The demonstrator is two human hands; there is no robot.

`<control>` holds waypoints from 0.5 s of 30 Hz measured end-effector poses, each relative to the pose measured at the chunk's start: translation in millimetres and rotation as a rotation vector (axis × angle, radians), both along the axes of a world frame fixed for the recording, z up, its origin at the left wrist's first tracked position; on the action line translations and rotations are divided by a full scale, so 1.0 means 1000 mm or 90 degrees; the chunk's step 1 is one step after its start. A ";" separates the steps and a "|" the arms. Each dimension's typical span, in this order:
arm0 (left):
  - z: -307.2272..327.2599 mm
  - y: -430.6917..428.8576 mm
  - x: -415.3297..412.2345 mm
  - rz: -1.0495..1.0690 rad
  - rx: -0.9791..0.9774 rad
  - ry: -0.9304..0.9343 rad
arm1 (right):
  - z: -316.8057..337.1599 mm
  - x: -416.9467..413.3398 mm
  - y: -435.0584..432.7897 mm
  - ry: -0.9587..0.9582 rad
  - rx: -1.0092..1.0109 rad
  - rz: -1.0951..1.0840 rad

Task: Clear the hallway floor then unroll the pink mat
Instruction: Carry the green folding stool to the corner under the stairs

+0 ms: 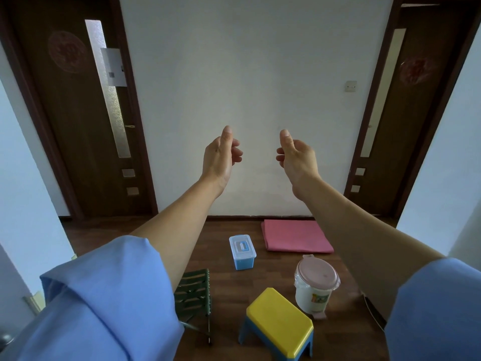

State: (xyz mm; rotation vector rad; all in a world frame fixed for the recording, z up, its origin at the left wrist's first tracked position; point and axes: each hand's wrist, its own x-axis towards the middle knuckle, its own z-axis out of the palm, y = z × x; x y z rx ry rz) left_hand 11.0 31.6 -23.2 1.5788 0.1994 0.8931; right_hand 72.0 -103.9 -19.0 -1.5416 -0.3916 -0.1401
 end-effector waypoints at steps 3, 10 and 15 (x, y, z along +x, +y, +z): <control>-0.004 0.007 0.002 0.005 0.003 0.005 | -0.003 0.003 0.006 0.001 0.004 0.003; -0.028 0.027 0.010 0.023 -0.004 0.038 | -0.021 0.015 0.027 0.020 -0.013 0.024; -0.054 0.050 0.026 0.063 -0.008 0.085 | -0.046 0.039 0.057 0.033 -0.029 0.061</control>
